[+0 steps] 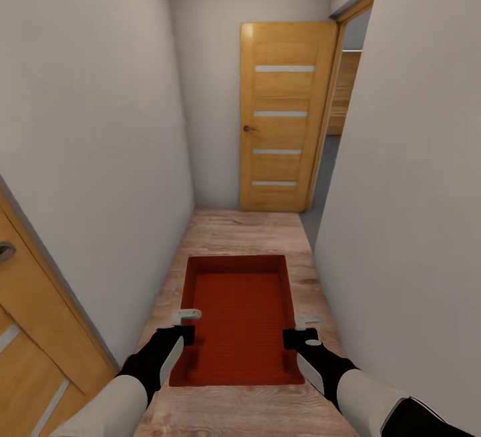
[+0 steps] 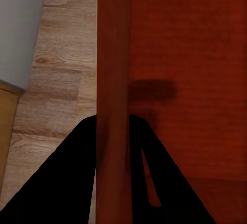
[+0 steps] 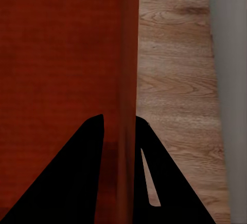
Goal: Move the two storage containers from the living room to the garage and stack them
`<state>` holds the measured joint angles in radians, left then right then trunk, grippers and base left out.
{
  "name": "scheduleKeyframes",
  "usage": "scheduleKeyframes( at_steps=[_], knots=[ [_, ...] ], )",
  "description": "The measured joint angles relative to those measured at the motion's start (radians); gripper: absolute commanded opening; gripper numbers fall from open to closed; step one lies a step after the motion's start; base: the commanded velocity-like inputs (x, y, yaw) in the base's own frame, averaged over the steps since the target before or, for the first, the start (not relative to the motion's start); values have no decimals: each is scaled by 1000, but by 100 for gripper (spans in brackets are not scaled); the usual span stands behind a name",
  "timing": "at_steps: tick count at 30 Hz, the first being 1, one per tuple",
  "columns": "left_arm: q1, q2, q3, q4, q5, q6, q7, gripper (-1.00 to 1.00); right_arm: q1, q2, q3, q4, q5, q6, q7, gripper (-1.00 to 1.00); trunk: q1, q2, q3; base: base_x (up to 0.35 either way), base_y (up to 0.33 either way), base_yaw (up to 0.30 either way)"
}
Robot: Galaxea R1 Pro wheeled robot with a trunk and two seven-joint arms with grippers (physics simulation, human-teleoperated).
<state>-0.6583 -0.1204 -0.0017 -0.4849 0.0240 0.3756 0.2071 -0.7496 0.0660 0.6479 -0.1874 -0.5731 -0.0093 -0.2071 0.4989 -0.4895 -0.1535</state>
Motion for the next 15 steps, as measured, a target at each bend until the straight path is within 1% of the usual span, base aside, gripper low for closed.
scheduleKeyframes(
  at_steps=[9,15],
  knots=[
    [0,0,0,0,-1,0,0,-100,0,0,0,0,0,0,0,-100,0,0,0,323,3,0],
    [0,0,0,-3,-2,4,0,-100,0,0,-1,0,-1,0,1,-100,0,0,0,323,86,0]
  ],
)
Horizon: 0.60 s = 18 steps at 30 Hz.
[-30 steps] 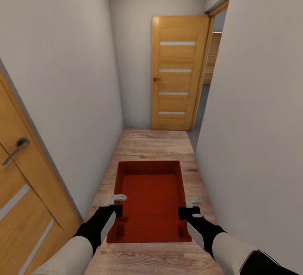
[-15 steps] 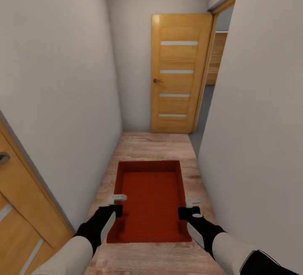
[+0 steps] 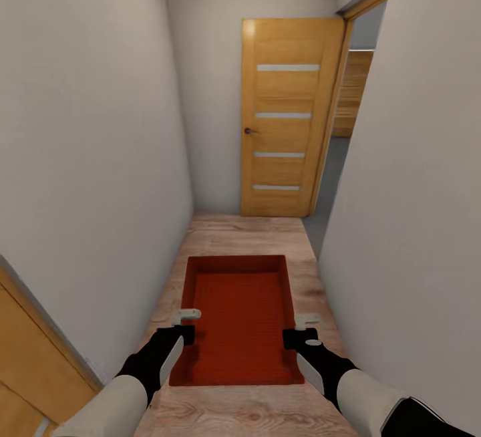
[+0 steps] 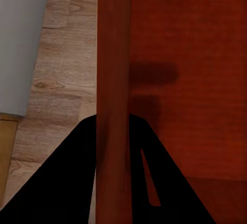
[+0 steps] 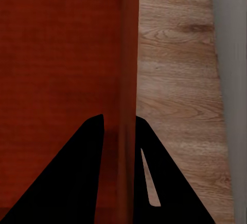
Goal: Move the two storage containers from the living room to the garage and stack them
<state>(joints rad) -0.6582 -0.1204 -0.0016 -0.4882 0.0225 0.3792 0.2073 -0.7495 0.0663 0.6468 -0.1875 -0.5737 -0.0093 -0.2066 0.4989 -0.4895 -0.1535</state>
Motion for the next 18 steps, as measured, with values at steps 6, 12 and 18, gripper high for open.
scheduleKeyframes(
  at_steps=[6,12,18],
  knots=[
    [0,2,-1,1,4,4,0,-100,0,1,1,0,0,5,-1,-100,0,0,0,320,167,0],
    [0,3,-2,4,5,-4,-3,-100,0,3,3,0,-1,0,-5,-100,0,0,0,317,107,0],
    [0,-3,1,4,0,-5,3,-100,0,-3,0,0,2,0,4,-100,0,0,0,317,7,0]
  ],
)
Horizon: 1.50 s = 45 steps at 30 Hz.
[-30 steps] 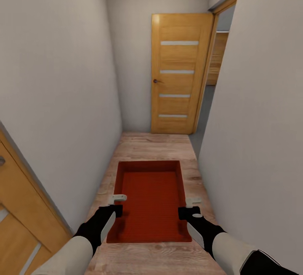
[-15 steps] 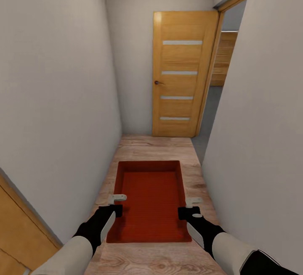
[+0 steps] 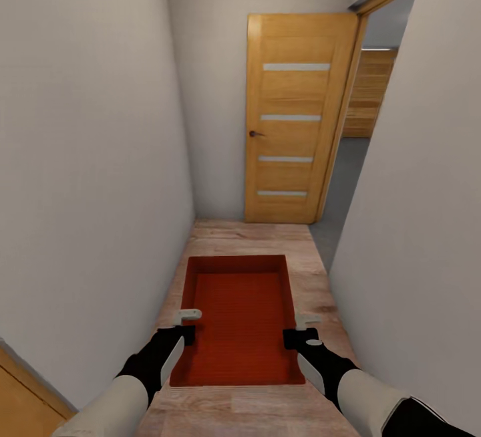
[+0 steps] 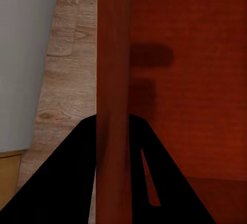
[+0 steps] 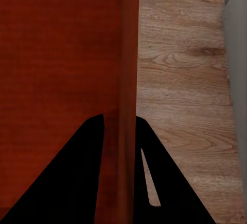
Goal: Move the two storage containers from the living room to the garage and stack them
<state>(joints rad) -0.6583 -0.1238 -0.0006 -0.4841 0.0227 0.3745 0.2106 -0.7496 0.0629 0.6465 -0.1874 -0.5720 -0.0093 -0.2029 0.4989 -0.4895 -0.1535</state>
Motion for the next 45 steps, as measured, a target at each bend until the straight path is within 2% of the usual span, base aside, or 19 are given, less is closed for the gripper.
scheduleKeyframes(
  at_steps=[45],
  knots=[
    [0,3,-1,1,3,-1,-3,-100,0,3,2,0,-2,0,-4,-100,0,0,0,321,0,0]
  ],
)
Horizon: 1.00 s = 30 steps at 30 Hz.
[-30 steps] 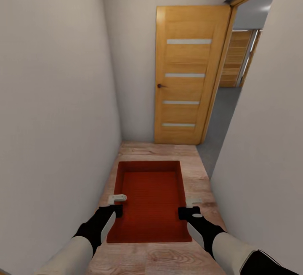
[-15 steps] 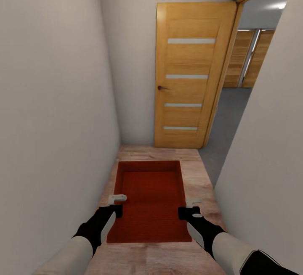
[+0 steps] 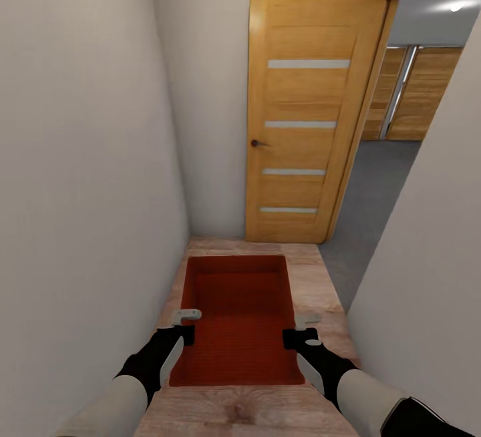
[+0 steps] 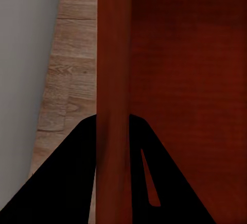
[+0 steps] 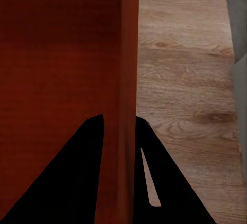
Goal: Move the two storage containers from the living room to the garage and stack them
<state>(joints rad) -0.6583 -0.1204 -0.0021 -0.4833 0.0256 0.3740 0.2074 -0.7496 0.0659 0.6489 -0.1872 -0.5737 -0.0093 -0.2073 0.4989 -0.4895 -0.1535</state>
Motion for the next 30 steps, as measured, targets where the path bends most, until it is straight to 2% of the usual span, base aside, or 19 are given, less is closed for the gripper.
scheduleKeyframes(
  at_steps=[30],
  knots=[
    [0,0,0,0,0,0,0,-100,0,0,0,0,0,0,0,-100,0,0,0,322,0,0]
  ],
)
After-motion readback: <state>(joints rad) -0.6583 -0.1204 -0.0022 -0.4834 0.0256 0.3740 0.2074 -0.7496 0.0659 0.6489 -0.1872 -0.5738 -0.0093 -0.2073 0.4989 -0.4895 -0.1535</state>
